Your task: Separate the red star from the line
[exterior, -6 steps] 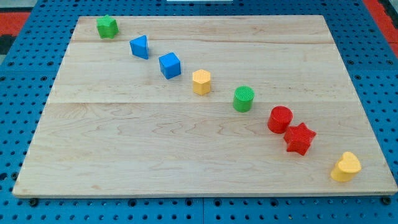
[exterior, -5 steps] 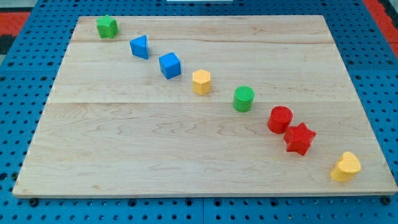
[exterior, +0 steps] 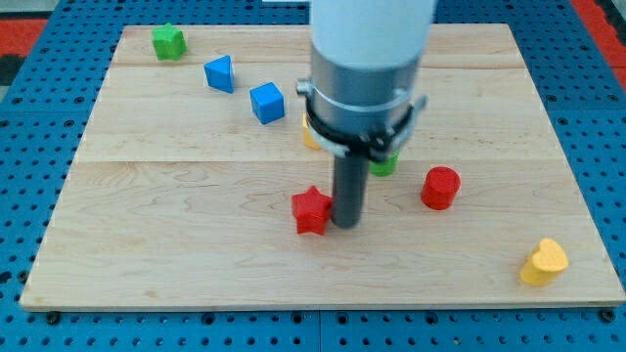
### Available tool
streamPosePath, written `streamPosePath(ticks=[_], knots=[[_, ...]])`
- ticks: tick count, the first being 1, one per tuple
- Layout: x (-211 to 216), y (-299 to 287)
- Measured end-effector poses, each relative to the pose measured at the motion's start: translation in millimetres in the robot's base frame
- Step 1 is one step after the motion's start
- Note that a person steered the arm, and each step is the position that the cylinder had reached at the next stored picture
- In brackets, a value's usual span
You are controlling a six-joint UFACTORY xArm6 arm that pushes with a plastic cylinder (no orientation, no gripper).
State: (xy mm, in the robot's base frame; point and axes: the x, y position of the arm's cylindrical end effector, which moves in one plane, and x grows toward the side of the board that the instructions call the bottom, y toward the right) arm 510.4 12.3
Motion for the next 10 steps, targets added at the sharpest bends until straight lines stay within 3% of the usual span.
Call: streamPosePath(ticks=[1, 2, 4, 5, 6, 8, 9, 10], knots=[[8, -66], [30, -55], [-34, -175], [-44, -154], [-16, -117], [-108, -200], [-144, -215], [-140, -253]])
